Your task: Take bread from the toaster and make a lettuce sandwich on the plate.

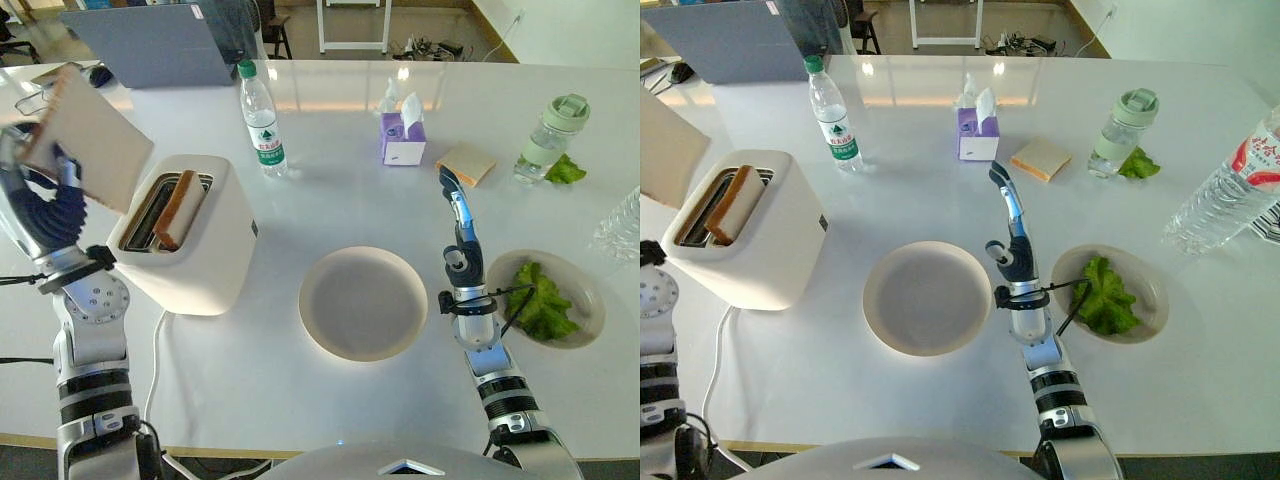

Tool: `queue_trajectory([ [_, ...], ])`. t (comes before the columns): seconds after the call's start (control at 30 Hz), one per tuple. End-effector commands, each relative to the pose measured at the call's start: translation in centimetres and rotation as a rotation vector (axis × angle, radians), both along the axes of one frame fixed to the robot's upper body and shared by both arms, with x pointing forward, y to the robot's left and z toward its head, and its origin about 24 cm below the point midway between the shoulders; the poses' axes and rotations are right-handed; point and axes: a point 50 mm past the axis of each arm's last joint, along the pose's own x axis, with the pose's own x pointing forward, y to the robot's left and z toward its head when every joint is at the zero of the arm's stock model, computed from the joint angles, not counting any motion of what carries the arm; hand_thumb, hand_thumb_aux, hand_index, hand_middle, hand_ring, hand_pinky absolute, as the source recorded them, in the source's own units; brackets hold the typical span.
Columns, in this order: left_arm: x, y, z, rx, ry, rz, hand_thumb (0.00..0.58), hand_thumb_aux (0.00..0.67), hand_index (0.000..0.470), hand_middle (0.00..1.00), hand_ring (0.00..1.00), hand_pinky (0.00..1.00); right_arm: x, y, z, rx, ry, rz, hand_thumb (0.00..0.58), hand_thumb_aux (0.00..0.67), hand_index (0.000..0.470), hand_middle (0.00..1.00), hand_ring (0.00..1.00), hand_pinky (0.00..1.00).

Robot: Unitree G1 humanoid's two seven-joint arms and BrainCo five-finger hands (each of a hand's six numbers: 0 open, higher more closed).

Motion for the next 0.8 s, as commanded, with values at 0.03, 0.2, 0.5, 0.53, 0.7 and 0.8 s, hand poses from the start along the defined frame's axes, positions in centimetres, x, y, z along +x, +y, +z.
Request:
queue_trajectory([
  [0.03, -0.9, -2.5, 0.9, -0.062, -0.211, -0.121, 0.58, 0.67, 0.47, 1.0, 1.0, 1.0, 0.1, 0.0, 0.0, -0.014, -0.002, -0.005, 0.0, 0.0, 0.0, 0.0, 0.0, 0.0],
  [0.2, -0.9, -9.6, -2.6, -0.058, 0.043, -0.657, 0.58, 0.67, 0.47, 1.0, 1.0, 1.0, 0.2, -1.3, 0.9, -0.042, -0.048, -0.059, 0.0, 0.0, 0.0, 0.0, 0.0, 0.0],
  [0.5, -0.8, -20.3, -11.7, -0.262, 0.576, -1.244, 0.58, 0.67, 0.47, 1.0, 1.0, 1.0, -1.1, -8.5, 0.5, -0.101, -0.021, -0.353, 0.0, 0.0, 0.0, 0.0, 0.0, 0.0],
  [0.53, -0.4, -20.8, -12.5, -0.281, 0.611, -1.238, 0.58, 0.67, 0.47, 1.0, 1.0, 1.0, -1.3, -9.3, 0.3, -0.126, -0.008, -0.387, 0.0, 0.0, 0.0, 0.0, 0.0, 0.0],
  [0.7, 0.0, -22.3, -16.1, -0.316, 0.759, -1.179, 0.58, 0.67, 0.47, 1.0, 1.0, 1.0, -2.5, -12.6, -0.4, -0.242, 0.045, -0.523, 0.0, 0.0, 0.0, 0.0, 0.0, 0.0],
  [0.8, -0.9, -21.7, -17.0, -0.278, 0.799, -1.115, 0.58, 0.67, 0.47, 1.0, 1.0, 1.0, -3.5, -14.4, -0.9, -0.322, 0.083, -0.595, 0.0, 0.0, 0.0, 0.0, 0.0, 0.0],
])
